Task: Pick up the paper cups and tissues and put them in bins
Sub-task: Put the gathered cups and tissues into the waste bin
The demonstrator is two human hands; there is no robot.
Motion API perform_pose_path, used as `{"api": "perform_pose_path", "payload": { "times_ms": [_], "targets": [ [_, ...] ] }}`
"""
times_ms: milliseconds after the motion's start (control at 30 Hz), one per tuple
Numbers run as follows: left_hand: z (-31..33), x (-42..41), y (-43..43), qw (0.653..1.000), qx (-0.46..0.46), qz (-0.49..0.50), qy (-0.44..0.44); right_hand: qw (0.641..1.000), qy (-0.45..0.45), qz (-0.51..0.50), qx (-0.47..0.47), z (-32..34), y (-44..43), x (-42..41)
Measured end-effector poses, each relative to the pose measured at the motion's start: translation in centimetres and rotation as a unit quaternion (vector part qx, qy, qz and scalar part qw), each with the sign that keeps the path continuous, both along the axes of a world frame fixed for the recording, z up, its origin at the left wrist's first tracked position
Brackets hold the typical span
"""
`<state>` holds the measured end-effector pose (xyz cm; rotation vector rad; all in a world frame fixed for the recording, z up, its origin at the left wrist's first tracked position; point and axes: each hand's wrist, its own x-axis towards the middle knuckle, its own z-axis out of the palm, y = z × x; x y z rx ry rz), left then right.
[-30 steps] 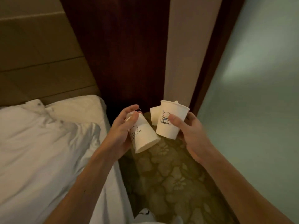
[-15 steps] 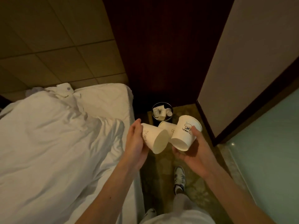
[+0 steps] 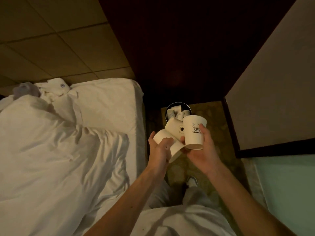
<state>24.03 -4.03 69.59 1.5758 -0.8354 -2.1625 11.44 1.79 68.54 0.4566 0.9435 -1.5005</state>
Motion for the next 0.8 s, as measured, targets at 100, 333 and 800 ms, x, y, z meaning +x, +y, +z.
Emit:
{"api": "perform_pose_path", "payload": {
  "times_ms": [100,333,800],
  "targets": [
    [-2.4,-1.0,-4.1,0.998,0.029,-0.049,-0.012,1.000,0.000,0.004,0.023,-2.6,-3.5,-1.6],
    [-11.0,-3.7,-14.2,0.971,0.046,-0.213,-0.100,0.986,-0.010,-0.047,0.162,-10.3,-10.5,-3.9],
    [-38.3,-13.1,-25.3,0.937,-0.017,-0.244,-0.249,0.961,0.021,-0.089,0.262,-32.2,-14.8,-9.9]
  ]
}}
